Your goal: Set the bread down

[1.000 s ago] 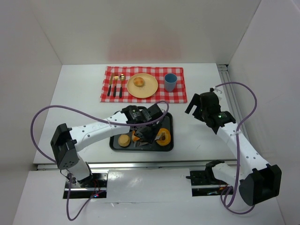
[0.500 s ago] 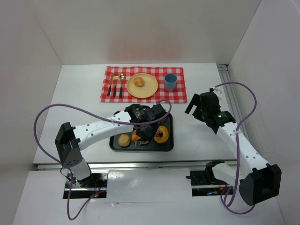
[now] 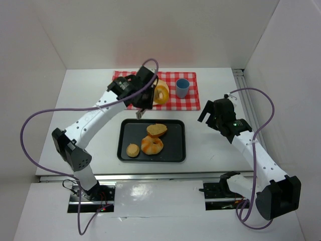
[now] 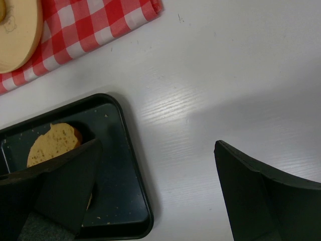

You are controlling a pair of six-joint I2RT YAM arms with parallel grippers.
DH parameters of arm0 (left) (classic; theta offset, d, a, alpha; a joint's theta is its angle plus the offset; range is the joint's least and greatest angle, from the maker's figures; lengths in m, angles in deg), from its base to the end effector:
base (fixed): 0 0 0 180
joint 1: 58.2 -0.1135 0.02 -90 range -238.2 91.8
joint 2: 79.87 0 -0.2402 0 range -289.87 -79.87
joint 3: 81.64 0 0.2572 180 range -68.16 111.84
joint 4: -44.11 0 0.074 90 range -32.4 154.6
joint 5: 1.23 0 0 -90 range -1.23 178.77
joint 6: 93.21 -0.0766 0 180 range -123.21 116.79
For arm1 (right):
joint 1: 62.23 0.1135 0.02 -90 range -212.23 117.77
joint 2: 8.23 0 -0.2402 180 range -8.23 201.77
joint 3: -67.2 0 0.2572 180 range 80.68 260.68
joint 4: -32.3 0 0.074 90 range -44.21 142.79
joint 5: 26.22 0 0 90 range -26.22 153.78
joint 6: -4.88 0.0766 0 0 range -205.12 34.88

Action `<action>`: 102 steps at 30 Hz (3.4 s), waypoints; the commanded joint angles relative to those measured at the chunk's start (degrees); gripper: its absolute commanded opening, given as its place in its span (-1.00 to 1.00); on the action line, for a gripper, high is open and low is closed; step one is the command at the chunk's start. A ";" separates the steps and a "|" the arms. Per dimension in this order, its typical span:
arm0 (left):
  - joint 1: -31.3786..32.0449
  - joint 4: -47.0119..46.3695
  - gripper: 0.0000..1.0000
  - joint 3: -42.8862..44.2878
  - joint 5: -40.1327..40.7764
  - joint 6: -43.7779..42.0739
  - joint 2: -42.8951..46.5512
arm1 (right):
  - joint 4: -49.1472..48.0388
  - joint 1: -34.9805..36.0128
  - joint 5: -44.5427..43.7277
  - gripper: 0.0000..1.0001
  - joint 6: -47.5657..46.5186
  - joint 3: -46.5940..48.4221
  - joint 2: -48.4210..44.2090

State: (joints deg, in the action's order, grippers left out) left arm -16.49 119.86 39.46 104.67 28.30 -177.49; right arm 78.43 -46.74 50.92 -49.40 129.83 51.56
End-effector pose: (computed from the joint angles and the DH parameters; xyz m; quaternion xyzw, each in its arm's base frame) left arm 0.2962 -0.2359 0.3373 0.0388 0.9375 -0.0859 0.3351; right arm 0.2592 0.0541 0.2319 0.2039 0.8903 0.0775 0.3997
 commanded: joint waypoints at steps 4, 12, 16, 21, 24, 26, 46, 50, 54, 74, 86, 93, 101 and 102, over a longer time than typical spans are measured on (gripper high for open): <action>-8.83 -9.68 -0.33 8.66 3.27 -3.29 -8.97 | 0.14 -0.28 -0.94 1.00 -0.83 -0.28 -1.52; -12.36 -12.43 -0.29 22.37 0.45 -2.77 -24.62 | 0.14 -0.81 -0.94 1.00 -0.83 -0.28 -0.99; -12.36 -13.74 -0.06 23.17 0.45 -2.77 -27.61 | 1.45 -0.81 -2.51 1.00 -1.36 0.24 0.23; -12.89 -14.27 0.25 22.55 -0.08 -3.29 -28.32 | 1.46 -1.34 -3.13 1.00 -1.89 1.04 0.24; -12.89 -14.27 0.28 21.76 -0.69 -3.29 -28.32 | 1.46 -1.34 -3.13 1.00 -1.89 1.04 0.77; -12.89 -14.27 0.28 21.76 -1.22 -3.29 -26.92 | 1.46 -1.34 -2.52 1.00 -1.89 1.04 0.77; -5.77 -1.11 0.19 -17.68 7.39 5.13 13.50 | 0.32 -1.34 -0.15 1.00 -1.89 1.04 -0.29; -1.03 8.31 0.22 -24.81 4.94 12.87 20.61 | -0.82 -1.34 1.52 1.00 -1.89 0.52 0.42; 3.28 10.86 0.25 -28.59 1.42 18.40 26.95 | -1.97 -1.34 3.02 1.00 -1.89 0.51 1.56; 13.57 16.05 0.33 -35.19 0.53 28.69 29.51 | -4.25 -1.34 6.71 1.00 -1.89 -0.01 4.02; 15.94 14.13 0.41 -37.48 3.44 29.93 22.39 | -4.25 -1.34 6.71 1.00 -1.89 -0.54 4.02; 15.94 10.87 -0.16 -37.40 4.13 27.47 20.63 | -4.78 -1.34 6.71 1.00 -1.36 -0.54 4.02; 13.58 15.96 -0.20 -22.56 10.99 25.89 17.56 | -4.78 -1.34 6.71 1.00 -1.36 -0.54 4.55; 12.53 15.27 -0.20 -20.53 11.78 24.75 16.60 | -4.78 -1.34 6.71 1.00 -1.36 0.07 4.55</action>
State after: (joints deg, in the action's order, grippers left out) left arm -1.69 133.93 11.59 110.62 55.40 -160.77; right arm 75.50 -47.77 57.41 -50.51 129.74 56.00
